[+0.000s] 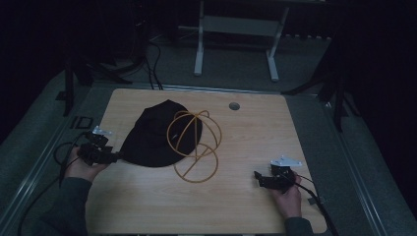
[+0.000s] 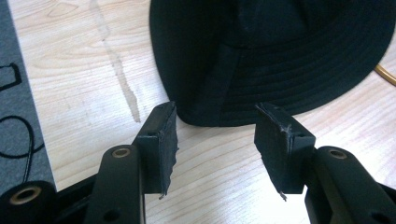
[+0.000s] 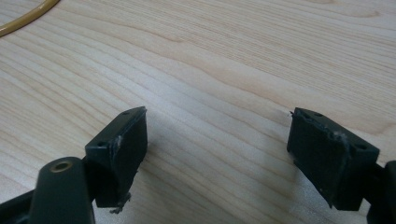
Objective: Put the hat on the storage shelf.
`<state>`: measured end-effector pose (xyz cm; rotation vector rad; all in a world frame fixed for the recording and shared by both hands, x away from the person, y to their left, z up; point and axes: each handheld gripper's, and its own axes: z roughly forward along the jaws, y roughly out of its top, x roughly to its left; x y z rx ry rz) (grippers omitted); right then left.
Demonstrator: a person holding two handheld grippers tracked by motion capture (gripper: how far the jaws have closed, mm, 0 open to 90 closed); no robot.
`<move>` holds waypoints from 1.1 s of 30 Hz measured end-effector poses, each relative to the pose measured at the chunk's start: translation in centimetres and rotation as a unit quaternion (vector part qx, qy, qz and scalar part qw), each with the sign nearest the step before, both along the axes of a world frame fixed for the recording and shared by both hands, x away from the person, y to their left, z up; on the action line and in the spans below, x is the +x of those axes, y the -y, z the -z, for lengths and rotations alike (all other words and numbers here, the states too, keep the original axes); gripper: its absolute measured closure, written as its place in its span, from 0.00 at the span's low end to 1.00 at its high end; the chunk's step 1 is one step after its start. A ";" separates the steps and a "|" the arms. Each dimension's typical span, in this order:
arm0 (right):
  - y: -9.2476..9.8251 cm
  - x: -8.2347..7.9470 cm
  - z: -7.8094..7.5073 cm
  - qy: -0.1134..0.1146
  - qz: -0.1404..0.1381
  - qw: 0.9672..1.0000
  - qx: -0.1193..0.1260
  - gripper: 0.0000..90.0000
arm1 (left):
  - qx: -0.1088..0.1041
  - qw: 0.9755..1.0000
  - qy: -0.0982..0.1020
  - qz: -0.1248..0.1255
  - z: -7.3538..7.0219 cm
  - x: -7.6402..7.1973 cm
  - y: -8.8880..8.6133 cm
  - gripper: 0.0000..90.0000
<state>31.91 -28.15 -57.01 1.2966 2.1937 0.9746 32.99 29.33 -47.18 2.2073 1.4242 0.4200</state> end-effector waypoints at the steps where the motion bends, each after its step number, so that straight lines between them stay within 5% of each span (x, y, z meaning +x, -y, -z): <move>1: 0.0 0.0 0.0 0.000 0.000 1.000 0.000 0.22 | 0.002 1.000 -0.001 0.004 -0.1 0.1 0.1 0.56; 12: 0.0 0.0 0.0 0.000 -0.003 1.000 0.000 0.22 | 0.025 0.999 -0.012 0.038 -1.3 1.7 1.1 0.58; 33: 0.0 -0.1 0.0 0.000 -0.004 1.000 0.000 0.22 | 0.027 0.997 -0.033 0.064 -3.8 4.5 1.2 0.60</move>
